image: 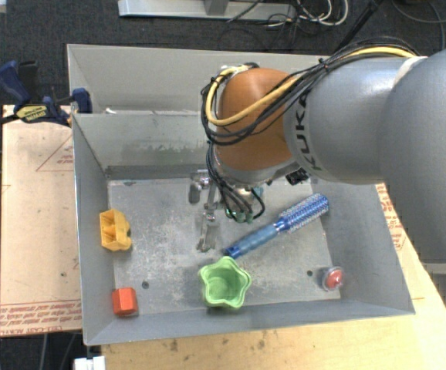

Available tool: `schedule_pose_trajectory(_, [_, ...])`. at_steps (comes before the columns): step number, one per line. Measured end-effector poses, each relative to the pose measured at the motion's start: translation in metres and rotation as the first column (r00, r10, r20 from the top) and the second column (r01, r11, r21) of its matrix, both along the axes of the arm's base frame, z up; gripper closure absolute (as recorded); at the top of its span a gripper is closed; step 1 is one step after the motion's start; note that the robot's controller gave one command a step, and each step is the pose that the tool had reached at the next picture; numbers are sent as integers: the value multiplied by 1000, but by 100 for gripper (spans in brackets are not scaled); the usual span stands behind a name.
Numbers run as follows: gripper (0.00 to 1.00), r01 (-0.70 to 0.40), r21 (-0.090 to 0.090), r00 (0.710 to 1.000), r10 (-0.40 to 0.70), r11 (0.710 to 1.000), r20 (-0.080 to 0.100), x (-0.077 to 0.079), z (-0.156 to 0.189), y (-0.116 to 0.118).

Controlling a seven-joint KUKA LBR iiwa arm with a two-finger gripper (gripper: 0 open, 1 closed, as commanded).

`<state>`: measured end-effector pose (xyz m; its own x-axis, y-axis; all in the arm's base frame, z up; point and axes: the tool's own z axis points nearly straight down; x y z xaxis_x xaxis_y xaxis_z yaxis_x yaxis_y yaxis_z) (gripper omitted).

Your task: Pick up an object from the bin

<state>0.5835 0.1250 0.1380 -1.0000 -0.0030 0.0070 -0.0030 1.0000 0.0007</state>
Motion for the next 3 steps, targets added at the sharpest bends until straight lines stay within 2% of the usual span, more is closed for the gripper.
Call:
schedule_pose_trajectory(1, [0, -195, -1, 981, 195, 981, 6, 34, -70, -43])
schedule_pose_trajectory(2, [0, -394, -1, 919, 394, 919, 9, -22, -14, -70])
schedule_pose_trajectory(3, [0, -506, 3, 862, 506, 862, 4, -59, -70, -67])
